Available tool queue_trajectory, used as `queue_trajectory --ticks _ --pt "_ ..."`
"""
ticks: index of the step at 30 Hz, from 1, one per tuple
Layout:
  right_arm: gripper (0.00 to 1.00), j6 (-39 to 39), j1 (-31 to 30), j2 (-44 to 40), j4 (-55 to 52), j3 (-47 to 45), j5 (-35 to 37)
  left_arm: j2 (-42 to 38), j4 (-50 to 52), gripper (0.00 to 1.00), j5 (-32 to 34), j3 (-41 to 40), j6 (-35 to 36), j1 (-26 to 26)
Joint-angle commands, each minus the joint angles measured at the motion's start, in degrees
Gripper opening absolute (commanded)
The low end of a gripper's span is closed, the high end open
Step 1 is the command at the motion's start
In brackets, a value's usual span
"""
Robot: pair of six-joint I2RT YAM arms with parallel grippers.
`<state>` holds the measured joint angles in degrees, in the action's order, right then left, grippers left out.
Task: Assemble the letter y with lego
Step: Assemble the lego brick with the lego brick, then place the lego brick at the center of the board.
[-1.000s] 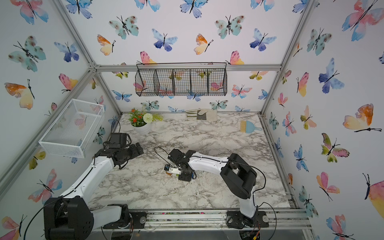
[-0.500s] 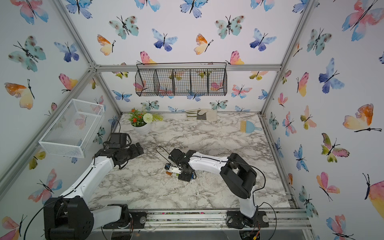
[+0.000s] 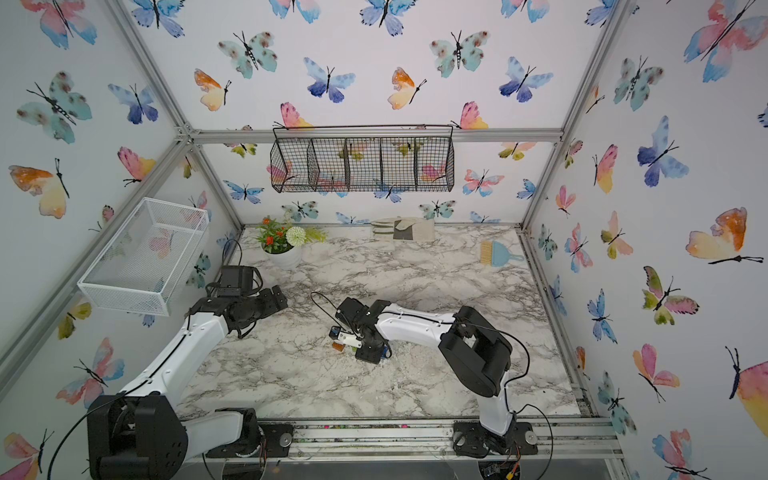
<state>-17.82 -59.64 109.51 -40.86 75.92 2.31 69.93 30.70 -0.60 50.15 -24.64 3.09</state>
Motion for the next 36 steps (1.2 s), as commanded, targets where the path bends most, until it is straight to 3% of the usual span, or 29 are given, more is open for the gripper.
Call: queue_trajectory --ticks 1,6,16,21,23,36 --pt "0.09 2.5 1.6 1.8 -0.5 -0.5 2.8 0.5 0.1 0.95 -1.8 -0.1 0.9 0.9" --pt "0.11 1.5 5.5 1.3 -2.1 -1.2 2.6 0.6 -0.3 0.94 -1.0 0.0 -0.3 3.4" --pt "0.17 0.4 5.9 0.2 -2.4 -2.3 1.2 1.3 -0.2 0.94 0.2 0.3 -0.4 4.3" --pt "0.38 0.9 5.9 1.6 -2.6 -1.7 0.9 1.2 0.2 0.94 0.9 0.4 -0.3 4.2" --pt "0.42 1.0 5.9 1.6 -2.5 -1.6 1.0 1.3 0.1 0.94 1.1 0.4 -0.3 4.2" --pt "0.44 3.1 6.0 1.4 -1.3 0.5 -2.1 1.4 0.3 0.94 2.0 0.7 -0.3 4.2"
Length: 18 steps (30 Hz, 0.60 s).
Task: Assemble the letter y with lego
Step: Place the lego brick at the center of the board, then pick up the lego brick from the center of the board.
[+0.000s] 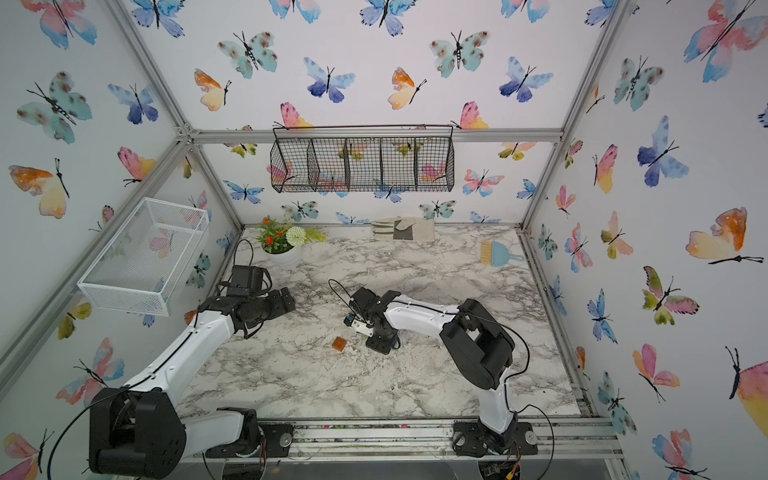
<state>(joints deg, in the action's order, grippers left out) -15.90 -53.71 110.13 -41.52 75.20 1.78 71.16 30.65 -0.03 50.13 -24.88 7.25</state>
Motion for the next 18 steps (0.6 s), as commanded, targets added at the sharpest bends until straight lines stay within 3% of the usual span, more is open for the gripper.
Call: queue_trajectory --ticks 1,12,18 --pt "0.44 1.2 0.1 1.0 -0.7 1.2 -1.6 0.2 0.3 0.94 1.6 0.8 -0.1 0.1" --pt "0.42 2.2 0.1 2.7 -0.5 1.4 -1.6 0.0 0.3 0.94 1.6 0.6 -0.3 0.1" --pt "0.32 2.7 0.1 2.1 0.4 1.6 -1.3 0.0 0.0 0.94 0.6 0.2 -0.4 0.1"
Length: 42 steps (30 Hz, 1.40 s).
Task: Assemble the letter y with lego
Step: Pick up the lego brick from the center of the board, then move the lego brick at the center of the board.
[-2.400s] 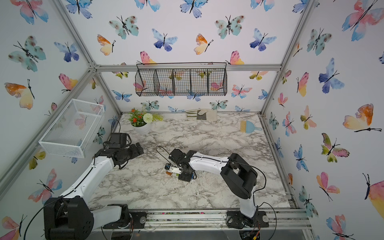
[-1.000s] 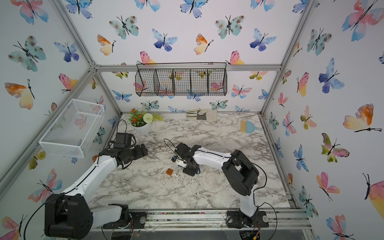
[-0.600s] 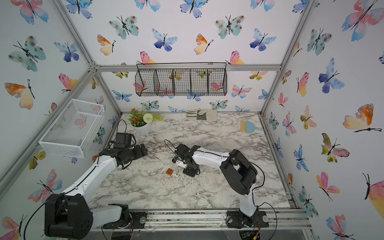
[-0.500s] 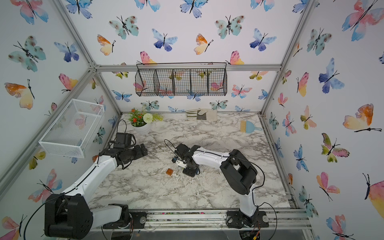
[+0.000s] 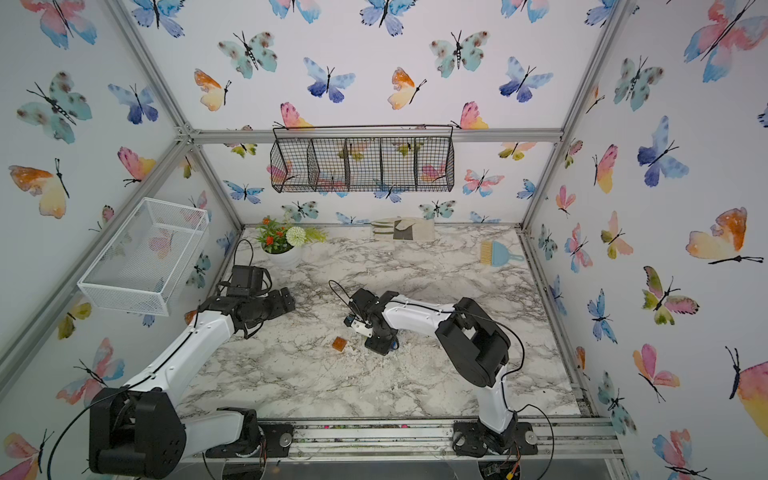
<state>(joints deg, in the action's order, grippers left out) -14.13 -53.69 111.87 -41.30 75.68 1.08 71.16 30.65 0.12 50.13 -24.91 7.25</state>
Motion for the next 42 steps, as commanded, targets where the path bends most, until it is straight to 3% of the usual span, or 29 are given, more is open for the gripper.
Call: queue_trajectory --ticks 1,4,9,15,20,24,32,39,42 --pt "0.32 0.9 0.1 0.2 0.2 1.2 -0.4 -0.1 -0.2 0.94 0.0 0.0 -0.4 0.1" --pt "0.29 2.0 0.3 -0.9 0.3 1.8 1.2 -0.2 -1.1 0.93 -0.3 -0.8 -1.5 2.4" --pt "0.28 6.4 5.1 -4.3 -0.9 3.1 4.0 1.5 -4.9 0.92 3.0 -2.4 -6.4 15.4" --pt "0.28 16.5 15.8 -11.7 -1.9 1.7 12.4 12.3 -7.9 0.89 7.1 1.0 -11.1 30.0" --pt "0.29 17.3 19.9 -18.6 1.8 -2.9 10.9 20.9 -8.9 0.86 9.8 6.8 -11.0 36.8" --pt "0.29 17.6 20.1 -18.9 1.1 -3.7 9.8 25.7 -9.3 0.81 11.3 10.5 -8.8 39.3" --pt "0.30 17.9 20.1 -20.2 2.1 -4.9 8.7 32.6 -9.1 0.57 10.5 13.0 -6.5 39.8" --pt "0.30 17.6 20.2 -20.3 2.5 -5.2 7.1 33.7 -10.4 0.55 9.7 11.7 -7.6 39.8" --pt "0.30 17.6 20.1 -20.2 2.5 -5.1 6.4 34.4 -11.7 0.49 9.5 11.1 -7.7 39.9"
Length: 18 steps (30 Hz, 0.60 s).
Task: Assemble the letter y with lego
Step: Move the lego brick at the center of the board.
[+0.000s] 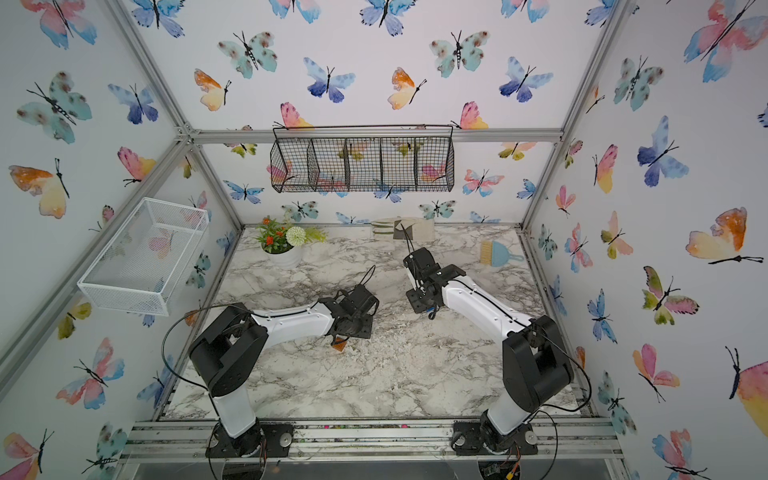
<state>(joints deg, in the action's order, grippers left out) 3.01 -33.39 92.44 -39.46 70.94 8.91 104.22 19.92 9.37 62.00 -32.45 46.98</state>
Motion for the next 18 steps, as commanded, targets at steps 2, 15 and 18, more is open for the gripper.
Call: queue_trajectory --ticks 2,15,18 --pt "0.30 0.5 -0.1 -0.6 0.5 -0.2 -1.5 2.2 -1.1 0.45 0.1 -0.7 -0.2 0.2" --pt "0.28 -0.4 -0.1 1.1 -0.4 1.0 -2.9 -3.1 3.4 0.37 1.3 -6.3 -5.8 8.3" --pt "0.28 -1.2 -0.2 1.4 0.3 1.0 -4.5 -5.2 4.6 0.38 1.3 -8.2 -9.7 11.5"
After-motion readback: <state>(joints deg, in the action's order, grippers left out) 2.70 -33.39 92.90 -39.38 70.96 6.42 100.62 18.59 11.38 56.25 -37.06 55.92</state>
